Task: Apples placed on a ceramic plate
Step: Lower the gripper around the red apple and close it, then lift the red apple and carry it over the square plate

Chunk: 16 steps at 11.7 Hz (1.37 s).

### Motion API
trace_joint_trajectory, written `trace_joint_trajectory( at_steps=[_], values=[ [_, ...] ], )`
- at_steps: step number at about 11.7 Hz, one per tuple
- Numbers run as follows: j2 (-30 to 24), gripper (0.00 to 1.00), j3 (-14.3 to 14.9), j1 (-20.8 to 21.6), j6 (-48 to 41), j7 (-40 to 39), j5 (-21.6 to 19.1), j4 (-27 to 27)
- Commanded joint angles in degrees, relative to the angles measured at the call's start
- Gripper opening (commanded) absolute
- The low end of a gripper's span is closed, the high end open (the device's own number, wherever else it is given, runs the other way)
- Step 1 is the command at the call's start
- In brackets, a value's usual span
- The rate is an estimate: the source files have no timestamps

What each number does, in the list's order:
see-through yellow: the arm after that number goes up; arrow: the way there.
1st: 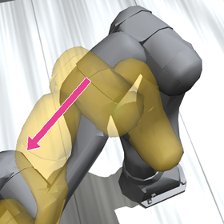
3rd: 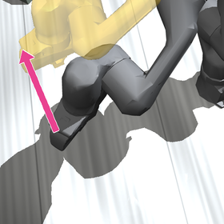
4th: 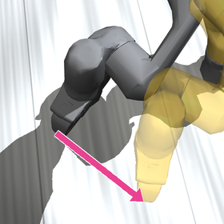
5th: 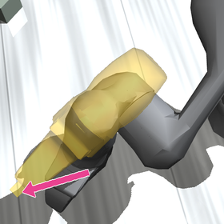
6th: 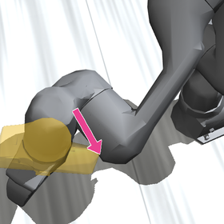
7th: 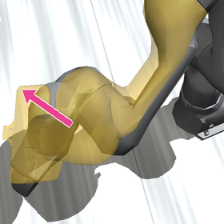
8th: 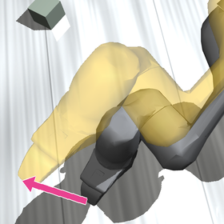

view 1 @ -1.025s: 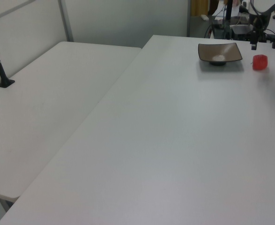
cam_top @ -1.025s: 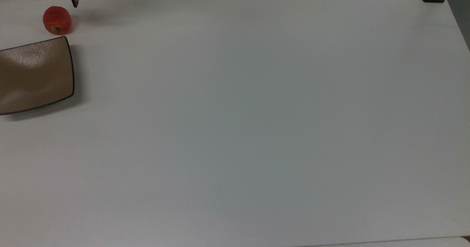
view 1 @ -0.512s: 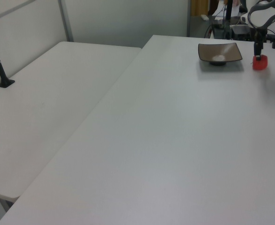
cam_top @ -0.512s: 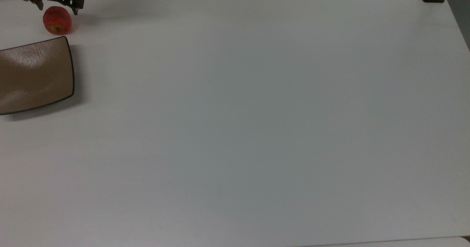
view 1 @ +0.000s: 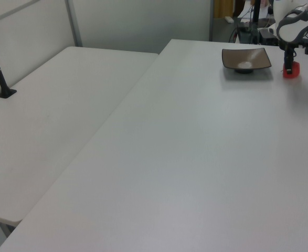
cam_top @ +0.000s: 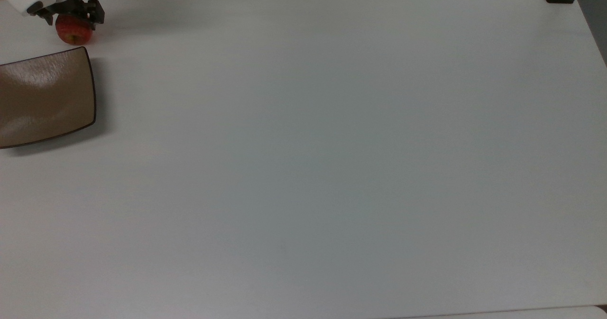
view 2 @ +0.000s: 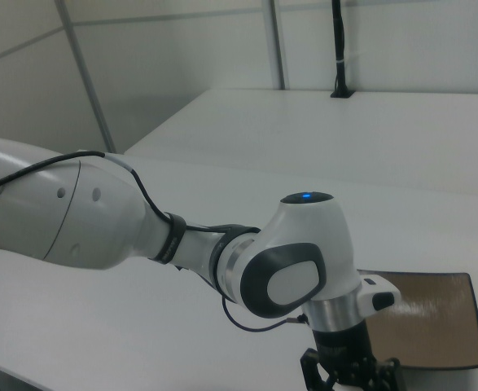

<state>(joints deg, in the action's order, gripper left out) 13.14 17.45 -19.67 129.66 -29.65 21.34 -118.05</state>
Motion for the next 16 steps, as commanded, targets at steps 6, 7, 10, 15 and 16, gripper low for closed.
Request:
trace_joint_trajectory(
  at_steps=[6,7,10,15,16],
  values=[
    [-6.53,0.45,0.04,-0.72,0.06,-2.69,-1.98,0.71],
    [-6.89,0.46,0.04,-0.63,0.15,-2.69,-4.88,2.19],
    [-6.46,0.46,0.04,-0.46,0.59,-2.61,-11.66,6.68],
    [2.05,0.98,-0.05,0.59,1.12,-0.95,-20.2,17.13],
    [3.29,1.0,-0.14,0.94,1.2,0.72,-19.94,17.93]
  ],
)
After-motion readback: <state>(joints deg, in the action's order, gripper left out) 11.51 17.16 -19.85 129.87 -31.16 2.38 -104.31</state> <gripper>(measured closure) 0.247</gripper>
